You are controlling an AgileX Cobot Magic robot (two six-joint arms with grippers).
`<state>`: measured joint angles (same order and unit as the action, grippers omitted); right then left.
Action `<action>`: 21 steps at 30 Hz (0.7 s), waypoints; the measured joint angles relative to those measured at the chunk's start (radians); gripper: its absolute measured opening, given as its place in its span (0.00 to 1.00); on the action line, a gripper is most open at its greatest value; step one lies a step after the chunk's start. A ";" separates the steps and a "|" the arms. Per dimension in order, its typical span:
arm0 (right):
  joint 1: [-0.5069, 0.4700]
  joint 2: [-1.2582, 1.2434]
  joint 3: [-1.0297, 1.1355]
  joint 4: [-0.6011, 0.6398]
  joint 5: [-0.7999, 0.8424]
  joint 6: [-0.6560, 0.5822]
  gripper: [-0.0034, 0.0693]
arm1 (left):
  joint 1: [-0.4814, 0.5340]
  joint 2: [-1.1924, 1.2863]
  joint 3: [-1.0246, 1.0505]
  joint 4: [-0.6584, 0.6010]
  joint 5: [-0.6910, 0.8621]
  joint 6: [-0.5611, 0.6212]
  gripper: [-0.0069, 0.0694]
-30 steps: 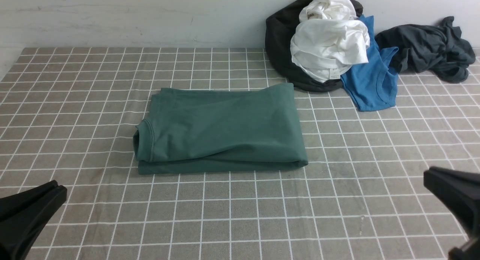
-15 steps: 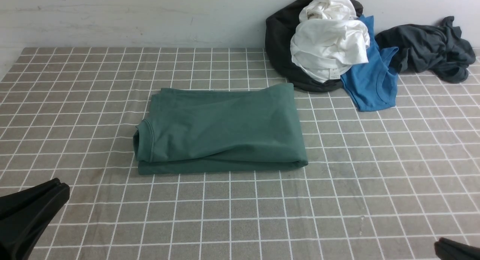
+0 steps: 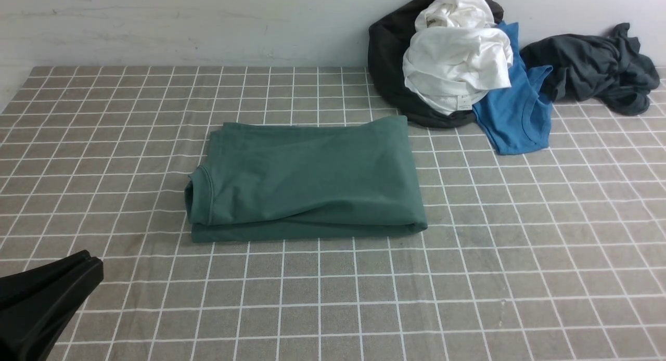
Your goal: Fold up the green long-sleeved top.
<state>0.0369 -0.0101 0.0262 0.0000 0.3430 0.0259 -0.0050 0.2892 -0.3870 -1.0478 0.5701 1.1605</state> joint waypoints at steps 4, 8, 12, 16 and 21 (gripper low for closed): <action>-0.001 0.000 -0.002 0.005 0.016 -0.002 0.03 | 0.000 0.000 0.000 0.000 0.000 0.000 0.10; -0.001 0.000 -0.002 0.005 0.017 -0.002 0.03 | 0.000 0.000 0.000 0.000 0.001 0.000 0.10; -0.001 0.000 -0.002 0.005 0.017 -0.002 0.03 | 0.000 0.000 0.000 0.000 0.001 0.000 0.10; -0.001 0.000 -0.002 0.005 0.017 -0.002 0.03 | 0.000 0.000 0.000 0.000 0.002 0.000 0.10; -0.001 0.000 -0.002 0.008 0.018 -0.002 0.03 | -0.049 -0.058 0.018 -0.009 -0.002 0.000 0.10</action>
<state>0.0356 -0.0101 0.0242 0.0078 0.3608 0.0235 -0.0536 0.2310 -0.3692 -1.0569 0.5680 1.1605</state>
